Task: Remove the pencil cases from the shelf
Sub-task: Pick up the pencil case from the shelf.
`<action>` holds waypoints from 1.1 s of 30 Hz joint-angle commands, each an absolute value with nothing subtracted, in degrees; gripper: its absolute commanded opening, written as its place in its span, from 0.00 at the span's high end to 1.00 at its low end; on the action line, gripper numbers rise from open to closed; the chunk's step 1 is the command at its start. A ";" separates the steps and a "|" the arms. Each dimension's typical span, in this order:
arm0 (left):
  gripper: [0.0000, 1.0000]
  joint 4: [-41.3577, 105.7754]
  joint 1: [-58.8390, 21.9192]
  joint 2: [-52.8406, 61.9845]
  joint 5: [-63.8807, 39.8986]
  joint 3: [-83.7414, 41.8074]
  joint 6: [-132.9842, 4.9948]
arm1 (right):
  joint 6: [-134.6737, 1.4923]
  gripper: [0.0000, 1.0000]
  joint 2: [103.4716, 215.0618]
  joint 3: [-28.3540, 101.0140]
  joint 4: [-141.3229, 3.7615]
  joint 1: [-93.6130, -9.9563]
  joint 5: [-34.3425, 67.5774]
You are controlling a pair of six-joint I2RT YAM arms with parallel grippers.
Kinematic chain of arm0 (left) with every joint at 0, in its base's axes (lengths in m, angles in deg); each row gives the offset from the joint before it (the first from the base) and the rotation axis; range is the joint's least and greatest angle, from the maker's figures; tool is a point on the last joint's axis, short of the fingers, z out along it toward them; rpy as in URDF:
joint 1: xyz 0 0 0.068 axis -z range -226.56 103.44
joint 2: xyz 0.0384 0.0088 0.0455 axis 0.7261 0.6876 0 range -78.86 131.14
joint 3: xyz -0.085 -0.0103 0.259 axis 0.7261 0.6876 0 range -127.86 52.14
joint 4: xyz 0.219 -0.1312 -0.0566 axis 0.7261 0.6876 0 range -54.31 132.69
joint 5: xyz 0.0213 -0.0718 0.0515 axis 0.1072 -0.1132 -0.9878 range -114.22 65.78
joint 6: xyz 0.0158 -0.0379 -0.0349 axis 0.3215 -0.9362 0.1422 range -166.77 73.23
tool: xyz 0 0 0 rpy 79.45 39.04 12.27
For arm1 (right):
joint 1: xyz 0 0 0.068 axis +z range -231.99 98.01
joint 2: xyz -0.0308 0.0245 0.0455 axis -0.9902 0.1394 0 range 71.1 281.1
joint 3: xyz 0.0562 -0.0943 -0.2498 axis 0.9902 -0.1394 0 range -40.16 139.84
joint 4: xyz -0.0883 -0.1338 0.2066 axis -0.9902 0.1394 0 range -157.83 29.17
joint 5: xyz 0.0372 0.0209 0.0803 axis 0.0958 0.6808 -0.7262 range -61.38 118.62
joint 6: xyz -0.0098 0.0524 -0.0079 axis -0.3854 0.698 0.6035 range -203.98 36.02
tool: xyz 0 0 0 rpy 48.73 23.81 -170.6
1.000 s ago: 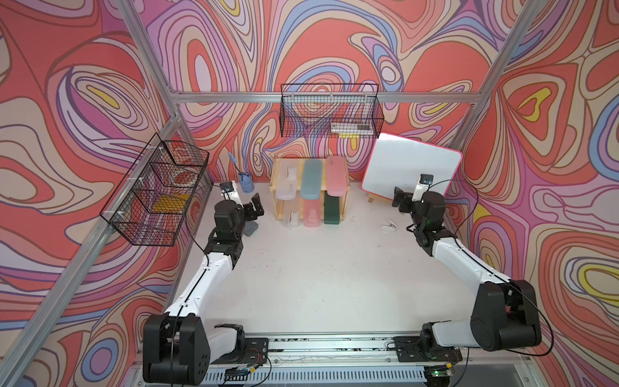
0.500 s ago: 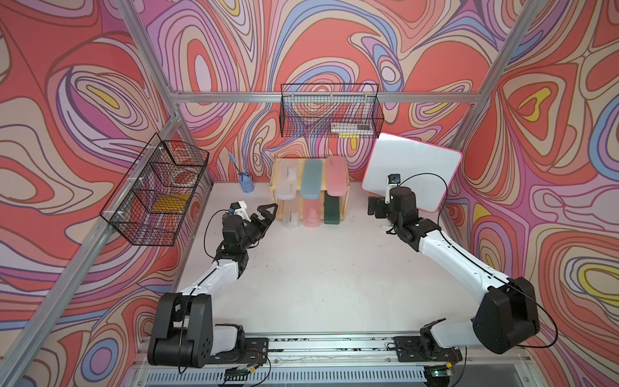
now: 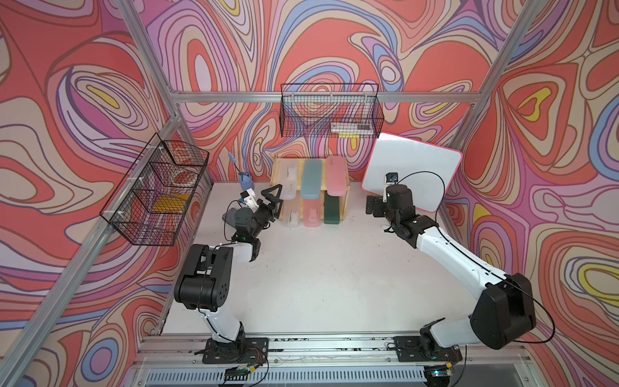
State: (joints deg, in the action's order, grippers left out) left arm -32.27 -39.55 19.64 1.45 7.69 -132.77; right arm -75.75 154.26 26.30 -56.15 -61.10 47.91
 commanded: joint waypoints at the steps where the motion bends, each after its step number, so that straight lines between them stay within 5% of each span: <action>1: 0.02 -32.10 -38.07 19.22 0.60 5.16 -132.02 | -75.45 0.02 155.11 27.60 -55.17 -60.65 48.50; 4: 0.09 -25.72 -37.03 17.30 -0.68 4.68 -128.86 | -75.18 0.02 155.38 27.51 -55.13 -60.68 48.32; 12: 0.67 -13.69 -36.72 12.02 -2.85 4.33 -123.42 | -75.27 0.02 155.08 27.25 -54.42 -60.71 48.07; 15: 0.68 -12.10 -36.76 10.71 -3.39 4.65 -122.38 | -75.08 0.02 154.86 27.17 -54.04 -60.69 47.57; 19: 0.82 -11.94 -36.72 9.53 -3.74 5.49 -122.11 | -75.09 0.02 154.32 27.08 -53.55 -60.49 47.28; 25: 0.83 -13.13 -36.22 4.40 -3.94 8.89 -118.30 | -75.36 0.02 152.42 27.82 -52.32 -57.96 46.94; 33: 0.83 -6.46 -31.62 -10.76 -7.83 12.31 -96.10 | -70.31 0.02 151.67 35.07 -49.28 -53.32 36.63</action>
